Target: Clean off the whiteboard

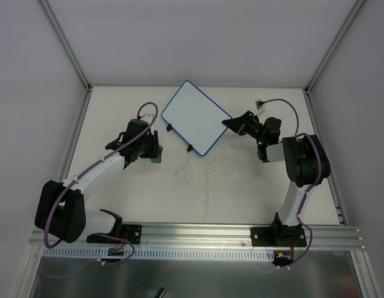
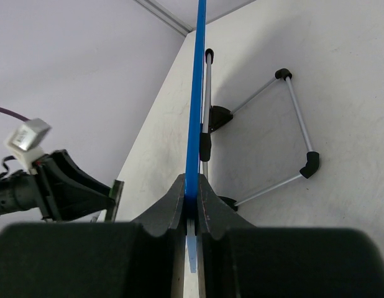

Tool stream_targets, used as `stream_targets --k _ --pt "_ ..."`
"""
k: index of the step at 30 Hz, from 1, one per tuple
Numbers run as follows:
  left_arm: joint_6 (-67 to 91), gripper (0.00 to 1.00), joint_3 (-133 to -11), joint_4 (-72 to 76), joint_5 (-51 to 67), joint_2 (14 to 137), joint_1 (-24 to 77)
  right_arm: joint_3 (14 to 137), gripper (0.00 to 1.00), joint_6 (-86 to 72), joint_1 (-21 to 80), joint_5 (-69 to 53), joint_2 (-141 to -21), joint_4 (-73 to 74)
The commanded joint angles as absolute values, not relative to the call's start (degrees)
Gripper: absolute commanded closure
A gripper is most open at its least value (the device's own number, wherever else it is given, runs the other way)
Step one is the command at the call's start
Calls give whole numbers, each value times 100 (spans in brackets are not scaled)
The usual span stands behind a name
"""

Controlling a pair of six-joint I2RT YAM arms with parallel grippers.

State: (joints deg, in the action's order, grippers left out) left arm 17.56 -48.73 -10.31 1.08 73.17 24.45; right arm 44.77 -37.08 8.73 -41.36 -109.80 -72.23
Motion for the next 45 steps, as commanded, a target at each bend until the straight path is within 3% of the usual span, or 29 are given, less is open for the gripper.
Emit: stream_targets --k 1,6,11,13,20,22,31,34,45 --pt "2030 100 -4667 -1450 388 7444 2259 4650 100 -3814 976 -4526 -10951 -8754" --pt "2004 100 -4641 -1679 -34 7760 2136 4649 100 -3814 976 -4544 -10960 -8763" --pt "2039 94 -4597 -1696 -105 8129 2048 4684 100 -3832 976 -4553 -10995 -8763" --pt "2022 79 -4588 -1696 -149 8243 2039 4685 100 -3832 976 -4553 -10986 -8763" --pt "2013 51 -4684 -1714 -255 8587 1969 4667 100 -3823 976 -4553 -10978 -8763" --pt "2039 32 -4711 -1714 -255 8657 1969 4667 100 -3814 976 -4553 -10969 -8763" --pt "2109 23 -4658 -1723 -413 8517 1969 4676 98 -3806 976 -4544 -10986 -8763" --pt "2144 21 -4571 -1705 -474 8315 1969 4676 89 -3788 976 -4544 -10978 -8763" --pt "2294 20 -4263 -1705 -668 7155 1969 4676 76 -3779 976 -4526 -10978 -8763"
